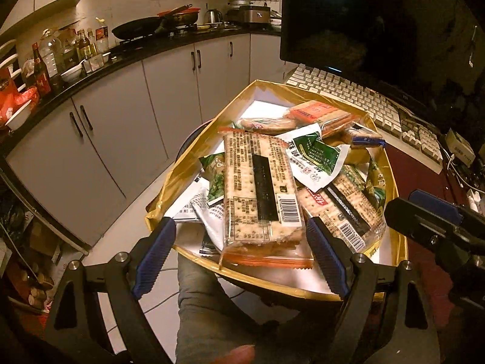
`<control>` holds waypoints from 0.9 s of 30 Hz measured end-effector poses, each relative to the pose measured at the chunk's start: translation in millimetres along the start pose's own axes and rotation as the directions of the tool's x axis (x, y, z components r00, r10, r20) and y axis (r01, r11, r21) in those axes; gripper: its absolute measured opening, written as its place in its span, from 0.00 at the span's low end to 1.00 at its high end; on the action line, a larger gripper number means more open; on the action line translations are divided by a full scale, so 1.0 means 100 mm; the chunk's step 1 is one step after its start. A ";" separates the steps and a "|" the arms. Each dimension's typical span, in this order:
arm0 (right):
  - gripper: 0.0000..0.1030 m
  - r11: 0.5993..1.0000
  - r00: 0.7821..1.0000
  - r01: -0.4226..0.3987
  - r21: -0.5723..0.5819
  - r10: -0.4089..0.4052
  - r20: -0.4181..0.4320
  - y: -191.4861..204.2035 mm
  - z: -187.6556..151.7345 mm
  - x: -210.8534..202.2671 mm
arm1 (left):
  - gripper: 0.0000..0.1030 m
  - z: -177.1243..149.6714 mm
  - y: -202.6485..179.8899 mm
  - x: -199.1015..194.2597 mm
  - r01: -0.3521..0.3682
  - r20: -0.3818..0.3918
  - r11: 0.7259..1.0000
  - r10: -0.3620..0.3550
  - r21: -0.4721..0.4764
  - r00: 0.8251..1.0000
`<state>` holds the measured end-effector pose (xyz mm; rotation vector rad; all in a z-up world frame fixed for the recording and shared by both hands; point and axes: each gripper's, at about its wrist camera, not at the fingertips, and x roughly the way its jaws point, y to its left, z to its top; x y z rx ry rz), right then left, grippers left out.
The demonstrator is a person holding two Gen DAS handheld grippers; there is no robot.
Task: Organize snacks
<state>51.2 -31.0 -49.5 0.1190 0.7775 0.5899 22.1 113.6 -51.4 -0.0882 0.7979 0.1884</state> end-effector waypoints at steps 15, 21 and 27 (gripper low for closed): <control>0.62 1.000 1.000 -0.001 -0.006 0.001 -0.006 0.03 -0.01 0.03 | 0.85 0.00 0.01 -0.02 -0.037 0.017 0.999 0.037 0.011 0.999; 0.62 1.000 1.000 0.006 -0.013 -0.006 -0.013 0.07 0.02 0.07 | 0.85 -0.01 0.05 -0.03 -0.042 0.025 0.999 0.042 0.003 0.999; 0.62 0.999 0.999 0.029 -0.024 -0.029 -0.022 0.13 0.03 0.09 | 0.85 0.01 0.11 -0.06 -0.032 0.033 0.999 0.033 -0.015 0.999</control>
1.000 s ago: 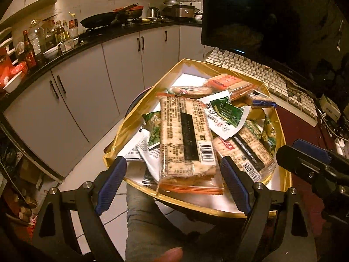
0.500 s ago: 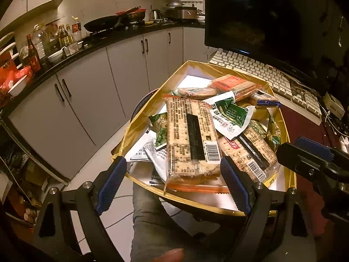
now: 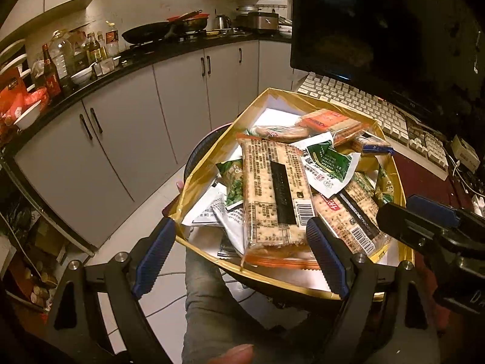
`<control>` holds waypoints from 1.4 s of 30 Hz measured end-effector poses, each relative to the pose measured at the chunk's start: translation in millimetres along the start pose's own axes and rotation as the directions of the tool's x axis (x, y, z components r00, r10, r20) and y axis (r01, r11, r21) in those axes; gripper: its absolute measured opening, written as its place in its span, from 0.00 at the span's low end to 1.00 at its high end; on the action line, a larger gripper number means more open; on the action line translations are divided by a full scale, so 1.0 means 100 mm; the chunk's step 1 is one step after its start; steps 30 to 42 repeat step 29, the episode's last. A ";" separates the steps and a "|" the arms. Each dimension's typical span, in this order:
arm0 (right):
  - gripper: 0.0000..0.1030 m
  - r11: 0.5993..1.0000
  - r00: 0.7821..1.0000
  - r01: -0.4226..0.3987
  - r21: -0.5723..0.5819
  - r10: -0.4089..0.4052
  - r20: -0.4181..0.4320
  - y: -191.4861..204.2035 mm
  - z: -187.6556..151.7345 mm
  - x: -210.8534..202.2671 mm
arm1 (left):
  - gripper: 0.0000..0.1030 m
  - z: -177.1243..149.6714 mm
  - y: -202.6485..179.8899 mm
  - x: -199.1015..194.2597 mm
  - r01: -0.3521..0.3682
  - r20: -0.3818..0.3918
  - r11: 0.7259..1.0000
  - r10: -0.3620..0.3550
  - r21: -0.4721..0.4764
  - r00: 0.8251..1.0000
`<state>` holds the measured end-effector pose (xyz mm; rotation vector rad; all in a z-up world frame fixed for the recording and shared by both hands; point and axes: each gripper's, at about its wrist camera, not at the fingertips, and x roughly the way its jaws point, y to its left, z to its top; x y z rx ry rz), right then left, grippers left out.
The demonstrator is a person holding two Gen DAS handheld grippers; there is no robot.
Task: Organize snacks
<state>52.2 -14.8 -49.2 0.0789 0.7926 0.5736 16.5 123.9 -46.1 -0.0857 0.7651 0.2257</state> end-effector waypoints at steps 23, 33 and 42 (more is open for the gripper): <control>0.62 0.996 0.996 0.076 -0.045 -0.073 0.053 0.08 0.05 -0.11 | 0.85 0.02 -0.01 -0.07 -0.015 0.018 1.000 0.015 0.025 1.000; 0.62 0.996 0.995 0.081 -0.040 -0.079 0.055 0.04 0.04 -0.09 | 0.85 0.00 0.01 -0.08 -0.040 0.047 0.999 0.038 0.030 0.998; 0.62 0.996 0.995 0.081 -0.040 -0.079 0.055 0.04 0.04 -0.09 | 0.85 0.00 0.01 -0.08 -0.040 0.047 0.999 0.038 0.030 0.998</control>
